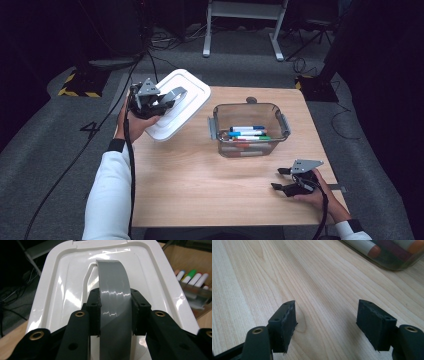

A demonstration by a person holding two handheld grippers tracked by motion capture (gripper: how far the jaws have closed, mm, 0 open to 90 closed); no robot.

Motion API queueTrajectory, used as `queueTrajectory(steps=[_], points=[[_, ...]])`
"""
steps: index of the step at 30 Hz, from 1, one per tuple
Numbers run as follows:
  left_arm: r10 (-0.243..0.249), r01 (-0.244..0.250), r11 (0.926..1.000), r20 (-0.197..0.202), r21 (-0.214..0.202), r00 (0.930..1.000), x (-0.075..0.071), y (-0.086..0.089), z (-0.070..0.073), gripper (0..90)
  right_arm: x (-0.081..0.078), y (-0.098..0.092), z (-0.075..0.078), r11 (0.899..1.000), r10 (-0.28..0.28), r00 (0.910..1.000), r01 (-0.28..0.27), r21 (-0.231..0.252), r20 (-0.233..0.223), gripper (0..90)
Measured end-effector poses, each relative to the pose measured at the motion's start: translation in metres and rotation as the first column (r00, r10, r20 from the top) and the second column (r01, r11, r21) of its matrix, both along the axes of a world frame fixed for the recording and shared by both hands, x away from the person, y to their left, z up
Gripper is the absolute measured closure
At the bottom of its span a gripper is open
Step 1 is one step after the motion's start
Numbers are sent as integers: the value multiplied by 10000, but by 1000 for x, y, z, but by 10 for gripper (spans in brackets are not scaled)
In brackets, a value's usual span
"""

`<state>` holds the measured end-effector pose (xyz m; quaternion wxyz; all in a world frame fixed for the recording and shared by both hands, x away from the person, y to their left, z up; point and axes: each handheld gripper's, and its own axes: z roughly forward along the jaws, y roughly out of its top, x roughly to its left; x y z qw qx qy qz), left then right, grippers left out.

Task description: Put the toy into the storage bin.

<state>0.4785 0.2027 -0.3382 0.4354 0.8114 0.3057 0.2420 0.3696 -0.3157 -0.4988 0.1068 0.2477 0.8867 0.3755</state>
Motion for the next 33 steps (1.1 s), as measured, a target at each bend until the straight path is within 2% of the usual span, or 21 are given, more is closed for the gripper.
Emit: queueTrajectory(steps=[1, 6, 11, 14, 16, 17, 18, 21, 22, 23, 26, 27, 29, 32, 33], points=[[-228, 228, 9997, 93, 40, 9997, 0, -6, 8, 666, 0, 0, 0, 10000, -3, 10000, 3, 4, 2, 322], [-983, 988, 9950, 307, -152, 9947, 1, -30, 26, 666, 1, 0, 0, 10000, 18, 10000, -18, 51, -5, 323], [-2013, 2010, 9795, 372, 133, 9788, 2, -66, 40, 667, 2, 1, -1, 10000, 13, 10000, -13, 82, -4, 322], [-2671, 2654, 9630, 348, 470, 9630, 4, -94, 45, 667, 2, 1, -1, 10000, 30, 10000, -30, 91, 5, 322], [-3028, 3012, 9521, 262, 534, 9527, 5, -110, 45, 666, 2, 1, -1, 10000, 18, 10000, -18, 79, 5, 321], [-3272, 3254, 9434, 195, 648, 9448, 6, -121, 44, 666, 2, 1, -1, 10000, 12, 10000, -12, 77, 13, 321], [-3390, 3373, 9389, 140, 686, 9407, 7, -128, 43, 666, 2, 1, -1, 10000, 17, 10000, -18, 88, 22, 320], [-3933, 3920, 9144, -72, 1008, 9194, 12, -155, 38, 666, 2, 0, -1, 9999, 32, 10000, -32, 109, 29, 321], [-4042, 4030, 9091, -108, 1054, 9146, 14, -161, 36, 666, 2, 0, -1, 9999, 35, 10000, -35, 117, 29, 321], [-4242, 4239, 8985, -221, 1141, 9053, 17, -171, 33, 666, 2, 0, -1, 9999, 36, 10000, -36, 118, 32, 321], [-4507, 4536, 8827, -520, 1226, 8911, 21, -187, 26, 667, 2, 0, -1, 9999, 54, 10000, -54, 131, 19, 321], [-4653, 4687, 8745, -571, 1244, 8833, 24, -193, 23, 666, 2, 0, -1, 9999, 66, 10000, -67, 140, 21, 320], [-4791, 4843, 8676, -716, 1128, 8749, 26, -202, 19, 667, 2, 0, -1, 9999, 74, 10000, -74, 151, 24, 320], [-4953, 5011, 8571, -764, 1191, 8654, 30, -212, 15, 666, 2, 0, -1, 9998, 79, 10000, -80, 157, 35, 321], [-5018, 5081, 8511, -803, 1317, 8613, 31, -217, 13, 666, 2, 0, -1, 9998, 82, 10000, -83, 160, 35, 321]])
